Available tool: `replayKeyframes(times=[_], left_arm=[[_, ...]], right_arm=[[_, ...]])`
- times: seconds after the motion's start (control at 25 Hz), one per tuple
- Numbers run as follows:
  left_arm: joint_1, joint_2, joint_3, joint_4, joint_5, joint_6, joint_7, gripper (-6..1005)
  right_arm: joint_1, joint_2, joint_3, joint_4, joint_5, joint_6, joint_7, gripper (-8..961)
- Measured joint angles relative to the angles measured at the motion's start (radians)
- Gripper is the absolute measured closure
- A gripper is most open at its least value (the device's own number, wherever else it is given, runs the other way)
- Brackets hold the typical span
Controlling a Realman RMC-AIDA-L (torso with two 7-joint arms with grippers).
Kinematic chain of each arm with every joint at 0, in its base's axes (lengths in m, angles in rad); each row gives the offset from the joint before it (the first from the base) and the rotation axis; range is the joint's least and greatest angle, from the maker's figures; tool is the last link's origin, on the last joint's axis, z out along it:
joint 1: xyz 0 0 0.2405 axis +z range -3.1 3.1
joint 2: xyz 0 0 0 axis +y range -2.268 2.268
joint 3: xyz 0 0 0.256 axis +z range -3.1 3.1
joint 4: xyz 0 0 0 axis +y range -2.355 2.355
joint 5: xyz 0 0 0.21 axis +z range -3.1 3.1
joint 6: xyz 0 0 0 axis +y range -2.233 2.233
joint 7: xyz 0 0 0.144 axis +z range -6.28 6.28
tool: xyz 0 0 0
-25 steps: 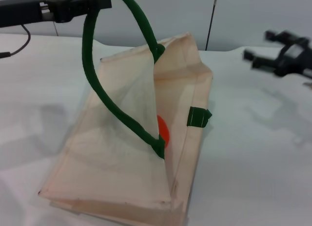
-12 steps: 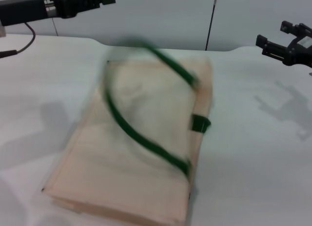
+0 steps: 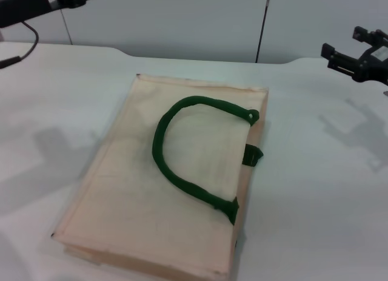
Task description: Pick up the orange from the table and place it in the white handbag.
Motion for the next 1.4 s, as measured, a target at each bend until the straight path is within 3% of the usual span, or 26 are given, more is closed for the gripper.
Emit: replayKeyframes(times=[0.2,0.28,0.36,0.48,0.72,0.84,1.4], left_arm=[[0.032,-0.071,0.000,0.002,-0.119,-0.178,0.161,230],[0.048,-0.109,-0.001,0.009,-0.199,-0.260,0.271,163],[0.074,-0.129,-0.007,0.068,-0.288,-0.343,0.410,129],[0.105,-0.126,-0.011,0.183,-0.368,-0.409,0.542,130],[0.158,-0.131,-0.013,0.371,-0.541,-0.446,0.820,132],[0.165,-0.130,-0.008,0.425,-0.564,-0.449,0.884,133],[0.172,-0.128,-0.012,0.442,-0.569,-0.451,0.879,134]], right_arm=[[0.001,0.001,0.040,0.089,0.116,-0.019,-0.155,65],[0.000,0.001,0.040,0.115,0.184,-0.039,-0.191,65],[0.000,0.003,0.041,0.141,0.263,-0.063,-0.243,65],[-0.002,0.004,0.041,0.170,0.337,-0.071,-0.306,64],[-0.012,0.011,0.041,0.308,0.660,-0.062,-0.604,64],[-0.012,0.012,0.041,0.342,0.749,-0.061,-0.645,63],[-0.004,0.011,0.041,0.359,0.755,-0.069,-0.643,63]])
